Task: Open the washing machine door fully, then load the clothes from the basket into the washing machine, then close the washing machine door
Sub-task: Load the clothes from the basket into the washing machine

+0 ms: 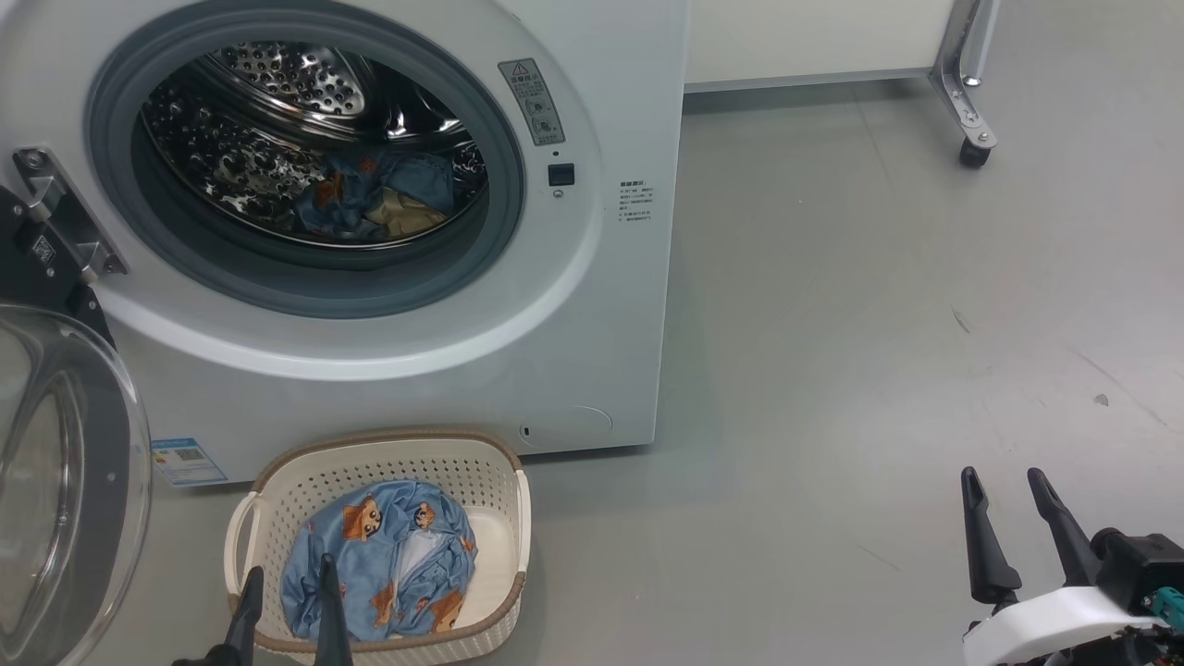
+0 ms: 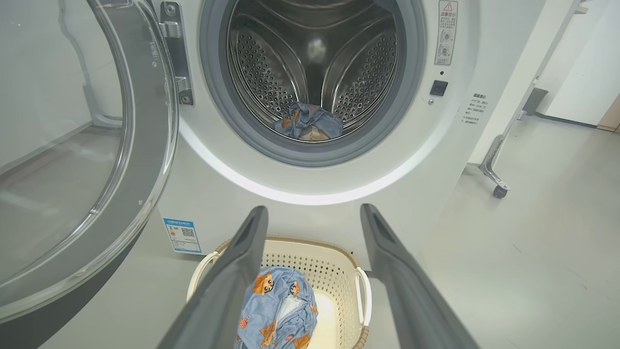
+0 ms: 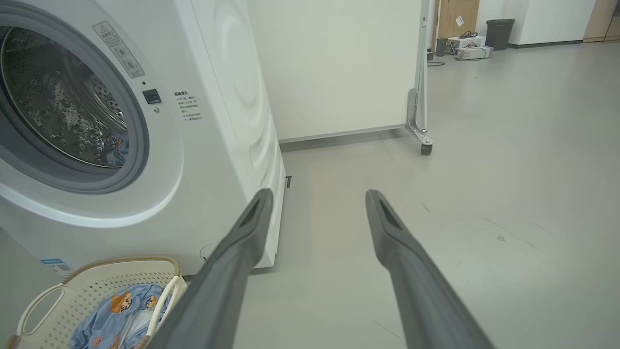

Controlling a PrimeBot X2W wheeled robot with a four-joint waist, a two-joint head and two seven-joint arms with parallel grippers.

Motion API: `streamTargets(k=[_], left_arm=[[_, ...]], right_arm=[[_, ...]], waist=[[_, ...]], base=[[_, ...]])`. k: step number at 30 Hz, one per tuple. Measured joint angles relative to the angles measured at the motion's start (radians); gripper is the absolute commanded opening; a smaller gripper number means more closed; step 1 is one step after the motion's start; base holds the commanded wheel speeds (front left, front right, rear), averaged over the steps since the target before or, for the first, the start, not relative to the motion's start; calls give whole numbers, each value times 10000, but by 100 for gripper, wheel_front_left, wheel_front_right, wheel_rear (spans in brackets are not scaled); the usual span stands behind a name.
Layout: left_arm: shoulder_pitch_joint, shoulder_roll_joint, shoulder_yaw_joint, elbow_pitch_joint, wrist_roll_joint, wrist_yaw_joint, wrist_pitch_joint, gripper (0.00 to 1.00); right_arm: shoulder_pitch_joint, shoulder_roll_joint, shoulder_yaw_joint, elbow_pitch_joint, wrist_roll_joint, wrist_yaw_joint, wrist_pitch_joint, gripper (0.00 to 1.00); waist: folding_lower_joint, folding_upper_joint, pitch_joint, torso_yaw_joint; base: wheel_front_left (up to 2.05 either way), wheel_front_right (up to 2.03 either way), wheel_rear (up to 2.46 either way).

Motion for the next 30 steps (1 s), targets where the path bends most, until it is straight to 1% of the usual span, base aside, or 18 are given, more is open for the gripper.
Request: streamTargets(k=[30], left_arm=[[257,6,-90,-397,-17,267,0,100]], right_arm=[[-1,-48,-2,-2,-82,0,0,100]], waist=[[0,0,84,51]], base=[[0,0,0]])
